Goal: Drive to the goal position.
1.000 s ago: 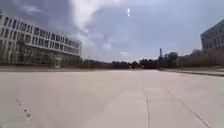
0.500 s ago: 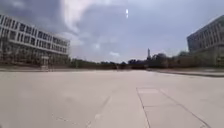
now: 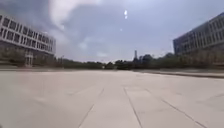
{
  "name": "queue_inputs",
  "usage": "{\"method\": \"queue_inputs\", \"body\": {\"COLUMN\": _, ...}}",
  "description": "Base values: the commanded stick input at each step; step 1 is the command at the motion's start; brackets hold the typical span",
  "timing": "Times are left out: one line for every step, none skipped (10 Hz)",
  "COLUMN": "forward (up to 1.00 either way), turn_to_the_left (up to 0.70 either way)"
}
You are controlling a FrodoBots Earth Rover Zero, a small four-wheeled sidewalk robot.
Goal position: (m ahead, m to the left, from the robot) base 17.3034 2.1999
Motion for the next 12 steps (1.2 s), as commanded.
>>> {"method": "queue_inputs", "body": {"forward": 0.7, "turn_to_the_left": 0.0}}
{"method": "queue_inputs", "body": {"forward": 0.7, "turn_to_the_left": 0.0}}
{"method": "queue_inputs", "body": {"forward": 0.7, "turn_to_the_left": 0.0}}
{"method": "queue_inputs", "body": {"forward": 0.7, "turn_to_the_left": 0.0}}
{"method": "queue_inputs", "body": {"forward": 0.7, "turn_to_the_left": 0.0}}
{"method": "queue_inputs", "body": {"forward": 0.7, "turn_to_the_left": 0.0}}
{"method": "queue_inputs", "body": {"forward": 0.7, "turn_to_the_left": 0.0}}
{"method": "queue_inputs", "body": {"forward": 0.7, "turn_to_the_left": 0.0}}
{"method": "queue_inputs", "body": {"forward": 0.7, "turn_to_the_left": 0.0}}
{"method": "queue_inputs", "body": {"forward": 0.7, "turn_to_the_left": 0.0}}
{"method": "queue_inputs", "body": {"forward": 0.7, "turn_to_the_left": 0.0}}
{"method": "queue_inputs", "body": {"forward": 0.7, "turn_to_the_left": 0.0}}
